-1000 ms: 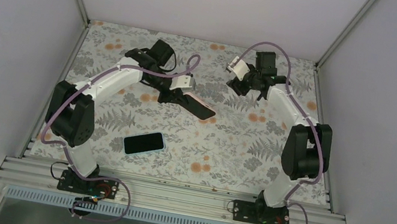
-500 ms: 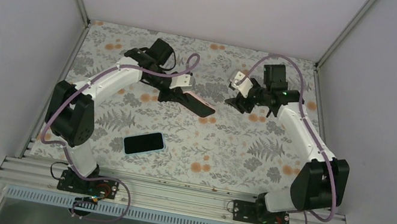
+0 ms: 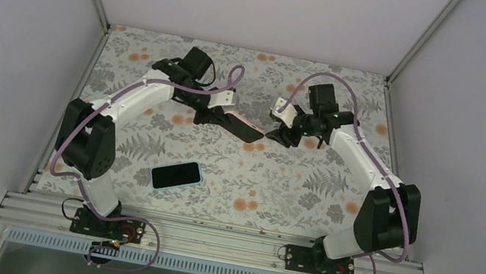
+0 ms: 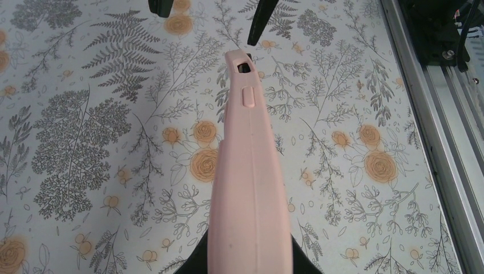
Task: Take the phone out of the phone case
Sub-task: Remove the phone case from the phone.
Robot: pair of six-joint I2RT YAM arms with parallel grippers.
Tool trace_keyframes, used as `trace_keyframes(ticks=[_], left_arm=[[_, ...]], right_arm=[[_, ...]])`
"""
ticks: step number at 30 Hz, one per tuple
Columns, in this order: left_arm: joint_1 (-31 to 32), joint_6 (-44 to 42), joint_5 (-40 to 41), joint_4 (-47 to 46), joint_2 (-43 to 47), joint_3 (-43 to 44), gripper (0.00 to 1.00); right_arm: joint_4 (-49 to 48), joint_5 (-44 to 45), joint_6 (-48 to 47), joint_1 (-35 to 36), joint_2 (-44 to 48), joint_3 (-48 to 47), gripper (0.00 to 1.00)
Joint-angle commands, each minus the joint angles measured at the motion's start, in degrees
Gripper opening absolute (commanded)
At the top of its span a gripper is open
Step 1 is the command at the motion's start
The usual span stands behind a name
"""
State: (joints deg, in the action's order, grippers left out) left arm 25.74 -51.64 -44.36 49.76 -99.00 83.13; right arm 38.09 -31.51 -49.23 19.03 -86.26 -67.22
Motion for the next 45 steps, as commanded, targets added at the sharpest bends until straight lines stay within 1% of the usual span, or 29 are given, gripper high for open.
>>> trace_keyframes(ticks=[1,15,22,34,42,45], left_arm=[[0.0,0.2,-3.1,-2.0,0.8,1.4,0.02],[0.4,0.0,-4.8,-0.6,0.8,2.3,0.02],[1.1,0.0,-6.1,0.0,0.7,2.9,0.02],[1.8,-0.9,-10.0,2.0,0.5,3.6,0.02],[2.1,-0.7,-11.1,1.8,0.4,4.1,0.02],[2.1,-0.6,-11.3,1.8,0.4,4.2,0.02]], right_arm=[[-1.1,-1.7,1.2,0.8,-1.0,0.1,0.62],[-4.3,0.5,2.2,1.1,-3.8,-0.8,0.59],[-7.3,3.2,3.7,1.7,-4.9,-2.4,0.58],[-10.7,6.8,6.1,2.1,-7.5,-6.8,0.58],[-8.0,5.0,4.7,5.0,-10.9,-9.5,0.58],[-5.9,1.0,4.5,6.6,-11.4,-10.6,0.60]])
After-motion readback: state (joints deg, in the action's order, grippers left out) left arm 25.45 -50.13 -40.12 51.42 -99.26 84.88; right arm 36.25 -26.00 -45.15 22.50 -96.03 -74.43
